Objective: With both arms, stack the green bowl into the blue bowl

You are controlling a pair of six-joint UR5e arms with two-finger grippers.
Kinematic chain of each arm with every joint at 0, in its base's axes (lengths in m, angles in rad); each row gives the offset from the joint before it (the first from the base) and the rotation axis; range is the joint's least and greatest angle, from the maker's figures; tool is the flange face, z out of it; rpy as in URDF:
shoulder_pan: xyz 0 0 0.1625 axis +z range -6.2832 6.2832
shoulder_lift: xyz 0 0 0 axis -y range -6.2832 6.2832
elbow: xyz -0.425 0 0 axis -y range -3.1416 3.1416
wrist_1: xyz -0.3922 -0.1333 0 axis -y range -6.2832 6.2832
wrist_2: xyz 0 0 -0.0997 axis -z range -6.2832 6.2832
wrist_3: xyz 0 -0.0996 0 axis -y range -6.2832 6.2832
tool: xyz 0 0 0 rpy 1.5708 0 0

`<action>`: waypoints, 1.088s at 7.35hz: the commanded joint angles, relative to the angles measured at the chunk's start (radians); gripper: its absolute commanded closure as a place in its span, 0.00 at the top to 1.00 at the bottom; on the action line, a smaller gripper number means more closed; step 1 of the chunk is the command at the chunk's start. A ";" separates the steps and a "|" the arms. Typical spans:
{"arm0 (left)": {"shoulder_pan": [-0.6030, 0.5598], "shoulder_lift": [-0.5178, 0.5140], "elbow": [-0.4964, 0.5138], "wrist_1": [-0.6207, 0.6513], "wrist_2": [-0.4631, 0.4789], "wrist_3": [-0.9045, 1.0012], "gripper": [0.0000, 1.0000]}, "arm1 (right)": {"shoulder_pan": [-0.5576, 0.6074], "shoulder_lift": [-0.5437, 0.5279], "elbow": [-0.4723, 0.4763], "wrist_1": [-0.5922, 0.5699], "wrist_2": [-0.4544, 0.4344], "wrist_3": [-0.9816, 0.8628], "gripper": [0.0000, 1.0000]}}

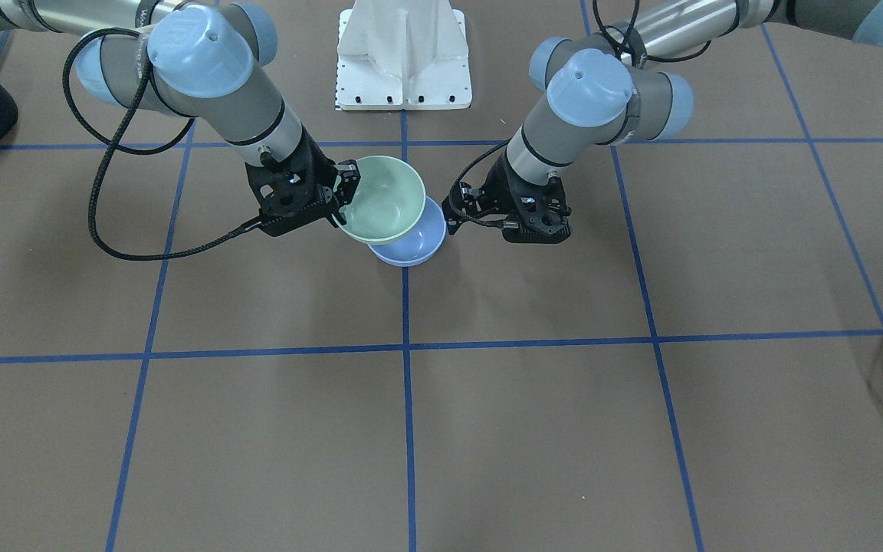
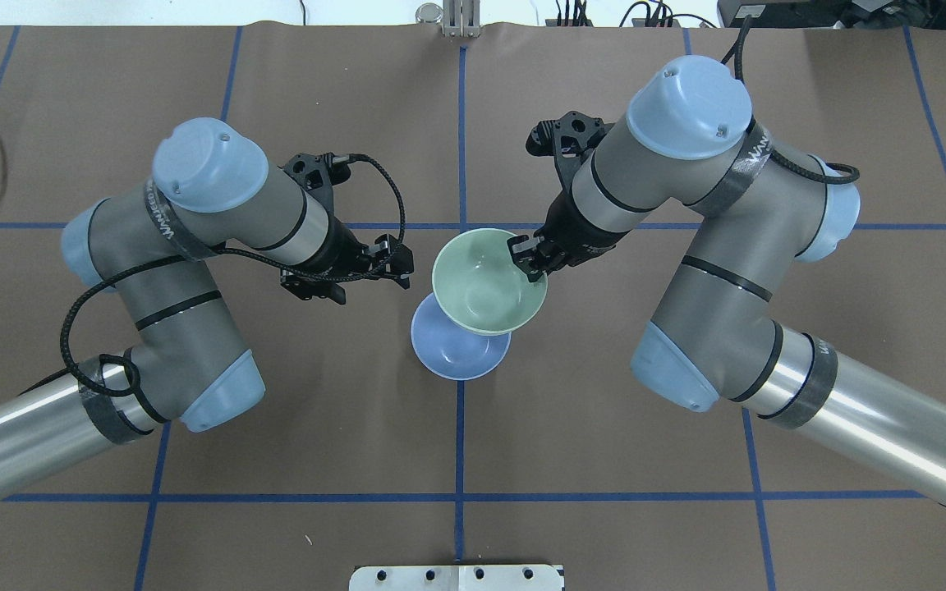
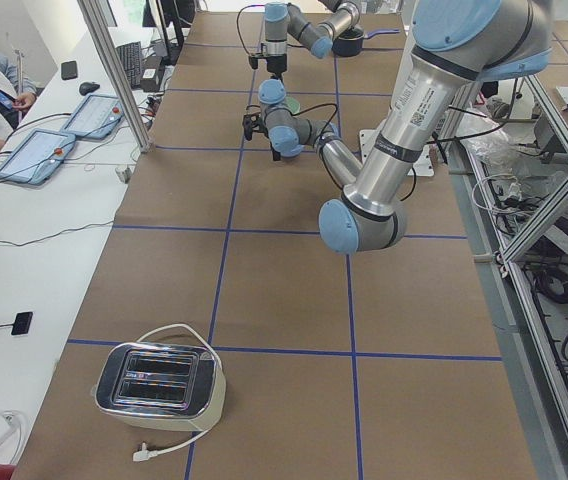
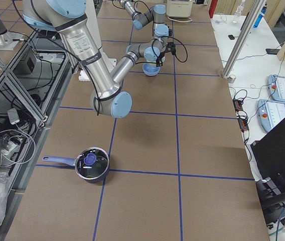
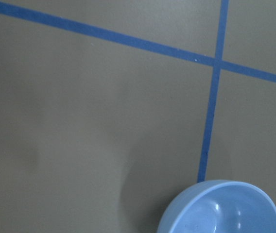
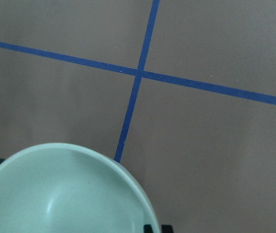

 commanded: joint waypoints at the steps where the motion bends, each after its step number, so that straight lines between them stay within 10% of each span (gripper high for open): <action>1: -0.027 0.023 -0.011 -0.002 -0.008 0.060 0.96 | -0.029 0.002 -0.006 0.002 -0.029 0.000 0.16; 8: -0.104 0.094 -0.016 -0.005 -0.083 0.137 0.96 | -0.091 0.065 -0.116 0.009 -0.098 -0.003 0.16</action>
